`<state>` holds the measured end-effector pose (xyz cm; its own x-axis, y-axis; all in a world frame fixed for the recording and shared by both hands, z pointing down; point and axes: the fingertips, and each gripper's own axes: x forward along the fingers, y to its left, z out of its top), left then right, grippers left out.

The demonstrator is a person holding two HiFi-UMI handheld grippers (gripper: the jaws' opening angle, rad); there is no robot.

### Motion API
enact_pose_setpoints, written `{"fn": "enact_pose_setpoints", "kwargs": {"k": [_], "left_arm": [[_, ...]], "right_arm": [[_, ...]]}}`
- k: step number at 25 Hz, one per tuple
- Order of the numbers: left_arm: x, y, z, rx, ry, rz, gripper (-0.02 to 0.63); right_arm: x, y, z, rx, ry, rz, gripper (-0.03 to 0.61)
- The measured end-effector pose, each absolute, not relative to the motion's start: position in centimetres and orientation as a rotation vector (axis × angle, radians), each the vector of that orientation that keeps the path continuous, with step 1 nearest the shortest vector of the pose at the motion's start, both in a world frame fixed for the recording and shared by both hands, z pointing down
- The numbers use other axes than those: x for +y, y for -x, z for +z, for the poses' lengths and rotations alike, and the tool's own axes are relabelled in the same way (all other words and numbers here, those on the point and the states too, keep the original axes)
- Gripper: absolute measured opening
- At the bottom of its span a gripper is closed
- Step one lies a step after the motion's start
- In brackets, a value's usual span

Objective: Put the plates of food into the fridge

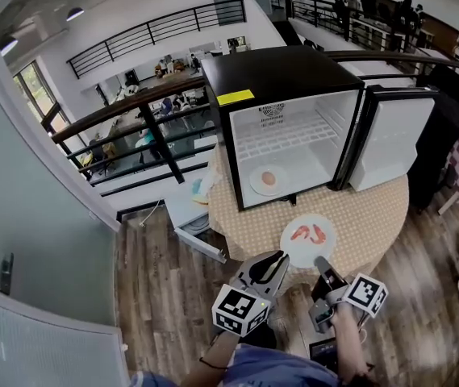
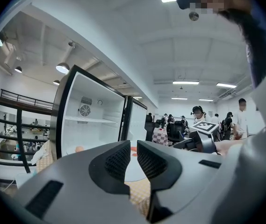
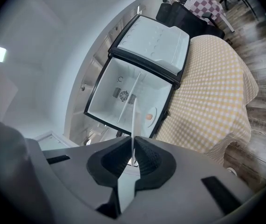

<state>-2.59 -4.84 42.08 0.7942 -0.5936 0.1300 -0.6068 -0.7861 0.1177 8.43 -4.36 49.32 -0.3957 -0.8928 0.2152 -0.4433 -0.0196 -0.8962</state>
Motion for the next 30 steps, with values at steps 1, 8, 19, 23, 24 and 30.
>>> {"fn": "enact_pose_setpoints", "kwargs": {"k": [1,8,19,23,24,30], "left_arm": [[-5.6,2.8,42.1,-0.950,-2.829,0.125,0.038],[-11.6,4.7,42.1,-0.942,-2.828,0.097,0.038],[-18.5,5.2,42.6,-0.871,-2.845,0.072,0.038],[-20.1,5.4,42.7,-0.848,-2.837,0.053,0.038],[-20.3,5.3,42.9,-0.839,-2.834,0.055,0.038],[-21.2,4.9,44.1,-0.806,-2.816,0.072,0.038]], "right_arm": [[-5.0,-8.3,49.4,1.837,1.392,-1.399,0.028],[-10.0,-6.8,49.9,1.822,1.403,-1.415,0.028],[-16.5,-6.4,50.3,1.783,1.447,-1.407,0.028],[-17.4,-6.3,50.0,1.763,1.447,-1.398,0.028],[-17.6,-6.3,50.0,1.757,1.450,-1.396,0.028],[-18.3,-6.9,51.2,1.726,1.468,-1.420,0.028]]}}
